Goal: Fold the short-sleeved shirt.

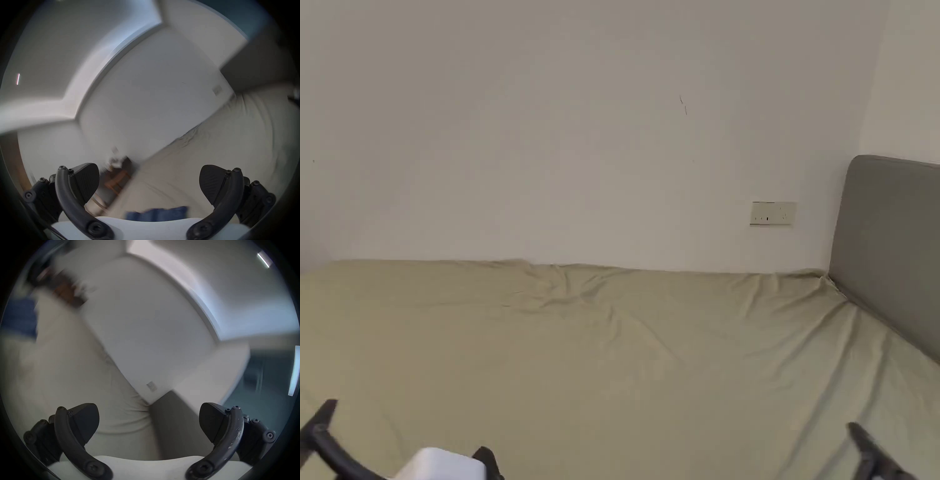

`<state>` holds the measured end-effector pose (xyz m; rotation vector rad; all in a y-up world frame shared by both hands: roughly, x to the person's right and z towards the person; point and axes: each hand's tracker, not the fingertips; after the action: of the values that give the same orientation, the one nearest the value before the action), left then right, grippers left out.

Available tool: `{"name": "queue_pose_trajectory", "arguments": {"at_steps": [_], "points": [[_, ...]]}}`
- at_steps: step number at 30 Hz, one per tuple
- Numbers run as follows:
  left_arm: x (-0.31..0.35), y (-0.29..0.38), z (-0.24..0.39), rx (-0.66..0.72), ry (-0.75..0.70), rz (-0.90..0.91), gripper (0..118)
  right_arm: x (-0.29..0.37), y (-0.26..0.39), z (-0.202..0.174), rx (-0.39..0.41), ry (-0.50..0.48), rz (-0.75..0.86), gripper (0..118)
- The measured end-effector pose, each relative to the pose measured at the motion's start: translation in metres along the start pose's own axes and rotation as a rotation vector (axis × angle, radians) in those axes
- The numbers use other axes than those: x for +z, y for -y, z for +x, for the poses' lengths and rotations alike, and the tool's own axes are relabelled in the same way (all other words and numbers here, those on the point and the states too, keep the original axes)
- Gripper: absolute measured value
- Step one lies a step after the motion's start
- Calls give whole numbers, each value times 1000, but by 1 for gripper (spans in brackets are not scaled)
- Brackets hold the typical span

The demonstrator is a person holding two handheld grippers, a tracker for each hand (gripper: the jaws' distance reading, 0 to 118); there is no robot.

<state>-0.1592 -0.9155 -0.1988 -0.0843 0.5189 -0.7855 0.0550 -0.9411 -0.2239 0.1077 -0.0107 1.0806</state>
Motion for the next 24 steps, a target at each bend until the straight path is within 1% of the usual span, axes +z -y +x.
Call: {"name": "queue_pose_trajectory", "arguments": {"at_steps": [1,2,3,4,5,6,7,8,9,10,11,12,13,14,15,17,18,19,20,21,22,23,24], "points": [[3,2,11,-146,-15,35,118,1,-3,-13,170,3,6,118],[6,4,22,-280,-26,58,118,-1,-4,-26,285,3,-17,118],[8,8,33,-438,-34,77,118,-3,-3,-37,349,-1,-31,118],[10,14,42,-559,-32,99,118,-4,1,-45,340,-24,-26,118],[12,18,47,-627,-14,114,118,-5,1,-48,304,-72,-27,118],[15,21,52,-654,30,119,118,-7,1,-45,260,-121,-47,118],[17,20,56,-638,88,130,118,-8,2,-43,229,-147,-57,118],[20,21,57,-605,147,152,118,-8,2,-44,221,-157,-53,118],[23,20,58,-588,197,163,118,-8,2,-45,230,-138,-47,118],[24,19,60,-579,205,165,118,-8,0,-43,225,-131,-47,118],[24,18,61,-574,178,161,118,-11,5,-46,218,-122,-45,118],[22,16,60,-553,172,168,118,-12,4,-43,176,-116,-40,118],[21,14,57,-520,167,170,118,-13,5,-32,79,-119,-33,118],[18,10,51,-457,173,145,118,-14,6,-22,-30,-132,-34,118],[14,5,40,-367,190,115,118,-15,7,-11,-157,-140,-38,118],[6,-5,14,-103,248,73,118,-20,14,12,-433,-143,-70,118],[1,-8,0,77,231,54,118,-21,17,22,-577,-133,-118,118],[-4,-8,-15,258,208,34,118,-24,24,34,-734,-143,-173,118],[-9,-7,-26,408,193,9,118,-25,33,43,-881,-162,-178,118],[-14,-2,-40,567,187,-19,118,-24,45,54,-1044,-172,-143,118],[-16,5,-52,702,204,-25,118,-21,55,60,-1175,-165,-90,118],[-17,13,-61,811,219,-20,118,-18,63,65,-1260,-158,-60,118],[-16,16,-66,898,227,-11,118,-15,68,69,-1289,-137,-30,118]]}}
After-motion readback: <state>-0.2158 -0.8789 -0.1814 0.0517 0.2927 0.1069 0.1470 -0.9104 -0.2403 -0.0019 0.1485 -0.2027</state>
